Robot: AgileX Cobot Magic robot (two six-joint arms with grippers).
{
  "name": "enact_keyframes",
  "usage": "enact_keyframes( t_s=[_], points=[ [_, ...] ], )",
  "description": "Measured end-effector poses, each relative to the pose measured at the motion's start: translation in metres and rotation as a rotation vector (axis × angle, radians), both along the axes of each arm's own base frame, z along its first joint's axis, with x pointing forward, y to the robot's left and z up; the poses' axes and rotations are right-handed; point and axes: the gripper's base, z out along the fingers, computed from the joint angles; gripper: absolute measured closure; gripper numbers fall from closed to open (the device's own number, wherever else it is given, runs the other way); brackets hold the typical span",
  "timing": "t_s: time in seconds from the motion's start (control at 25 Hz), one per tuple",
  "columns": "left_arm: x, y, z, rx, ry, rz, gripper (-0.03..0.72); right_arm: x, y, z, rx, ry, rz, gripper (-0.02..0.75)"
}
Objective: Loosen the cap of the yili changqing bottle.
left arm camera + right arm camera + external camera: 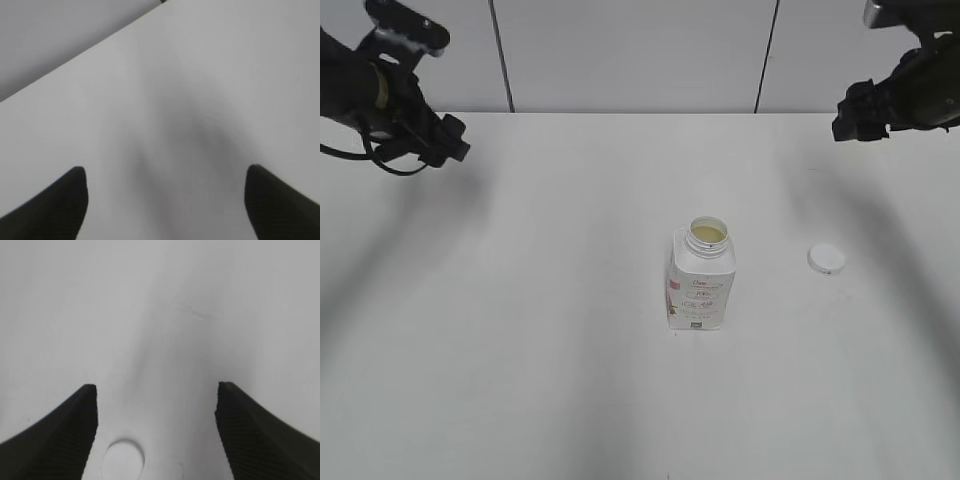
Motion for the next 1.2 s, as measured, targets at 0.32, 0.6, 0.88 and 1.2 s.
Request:
enact_keyframes(
  t_s=[0.32, 0.6, 0.88, 1.2],
  points=[
    [-0.001, 0.003, 0.061, -0.051, -0.013, 0.082, 0.101, 0.018, 0.002, 0.060, 0.047, -0.001, -0.018, 0.156],
    [-0.001, 0.015, 0.101, -0.079, 0.145, 0.162, 0.101, 0.017, -0.001, 0.103, 0.003, 0.056, -0.007, 0.156],
    [-0.017, 0.033, 0.110, -0.105, 0.369, 0.245, 0.101, 0.003, -0.004, 0.114, -0.038, 0.209, 0.003, 0.156],
    [-0.033, 0.029, 0.111, -0.227, 0.519, 0.271, 0.101, -0.016, -0.012, 0.127, -0.109, 0.278, -0.027, 0.156]
  ],
)
